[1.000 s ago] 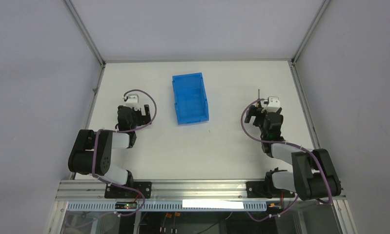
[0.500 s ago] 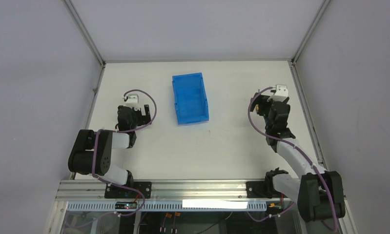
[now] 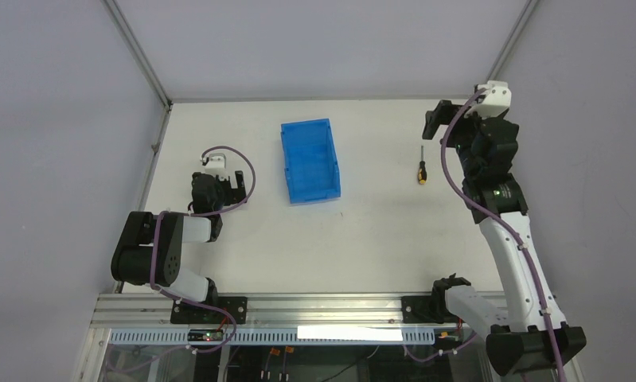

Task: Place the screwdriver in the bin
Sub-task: Pick up the screwdriver from the center of the board.

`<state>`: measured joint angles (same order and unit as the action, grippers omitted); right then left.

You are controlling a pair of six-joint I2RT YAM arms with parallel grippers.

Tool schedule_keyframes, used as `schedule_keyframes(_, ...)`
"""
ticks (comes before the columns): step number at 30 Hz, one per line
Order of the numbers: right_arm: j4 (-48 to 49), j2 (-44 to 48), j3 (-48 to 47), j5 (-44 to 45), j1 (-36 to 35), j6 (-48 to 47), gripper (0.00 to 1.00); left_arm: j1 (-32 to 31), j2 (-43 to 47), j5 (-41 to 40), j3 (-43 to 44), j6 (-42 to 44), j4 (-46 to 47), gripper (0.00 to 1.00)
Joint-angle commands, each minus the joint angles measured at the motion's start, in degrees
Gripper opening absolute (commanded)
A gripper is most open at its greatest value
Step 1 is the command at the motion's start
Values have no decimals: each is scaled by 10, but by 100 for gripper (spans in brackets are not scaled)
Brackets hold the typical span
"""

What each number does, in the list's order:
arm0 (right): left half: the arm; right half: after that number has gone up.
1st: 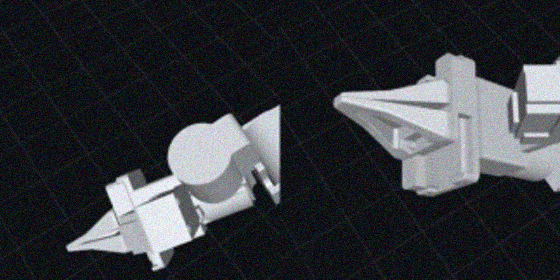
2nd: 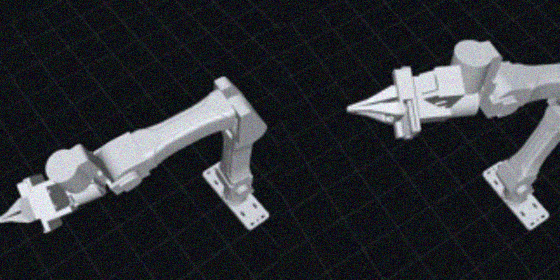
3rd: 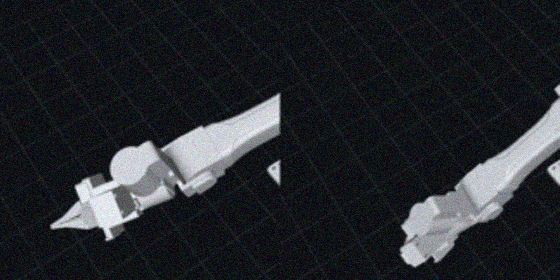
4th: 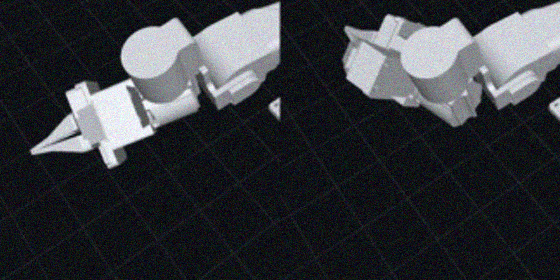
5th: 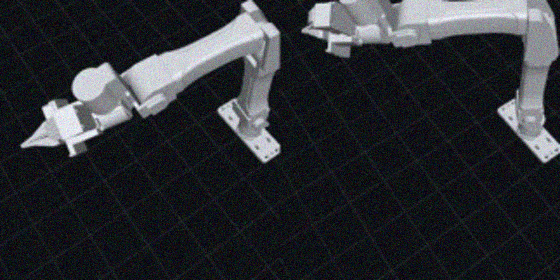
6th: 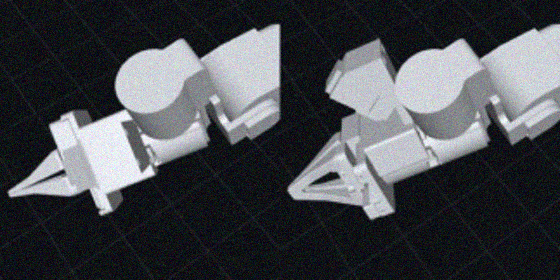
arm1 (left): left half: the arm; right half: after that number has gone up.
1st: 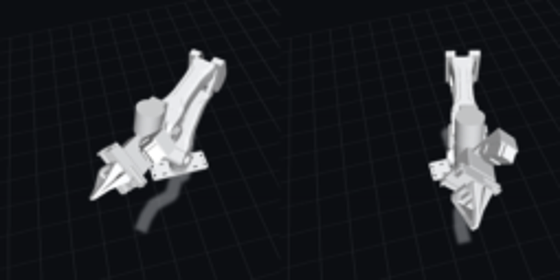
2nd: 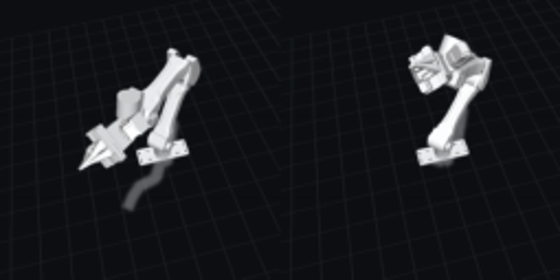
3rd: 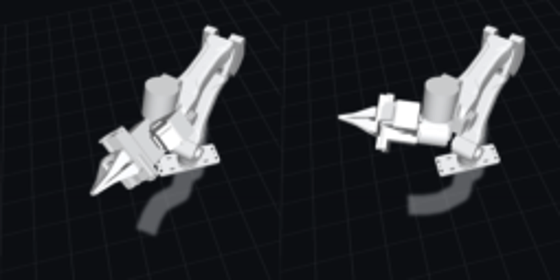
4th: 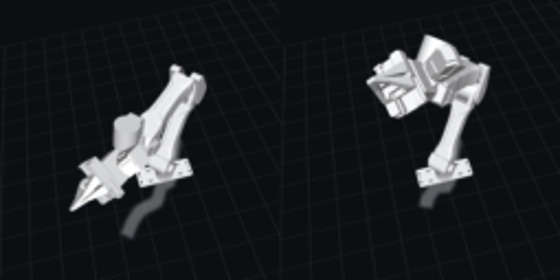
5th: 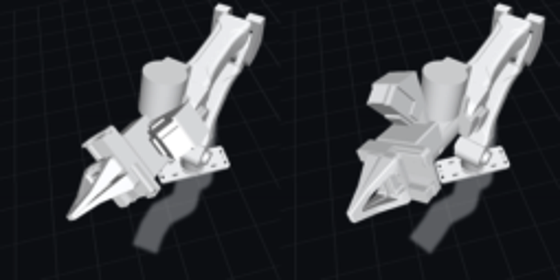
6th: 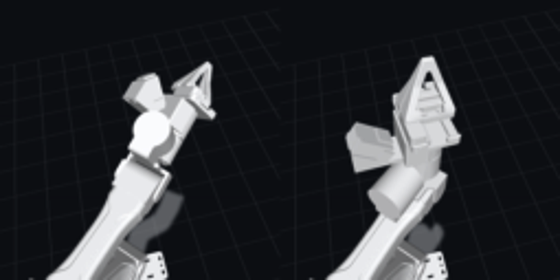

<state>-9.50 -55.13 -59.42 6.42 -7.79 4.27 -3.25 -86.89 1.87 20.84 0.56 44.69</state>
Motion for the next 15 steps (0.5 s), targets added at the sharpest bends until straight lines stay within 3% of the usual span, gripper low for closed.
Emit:
schedule_keyframes(1, -119, -8, -134, 0, 2, -28, 96, 7, 6, 0, 10, -4, 16, 100)
schedule_keyframes(9, -212, -50, -301, 5, 1, -39, 97, 8, 6, 0, 10, -4, 16, 100)
schedule_keyframes(15, -251, -70, -371, 8, 1, -39, 97, 7, 6, 0, 10, -5, 15, 100)
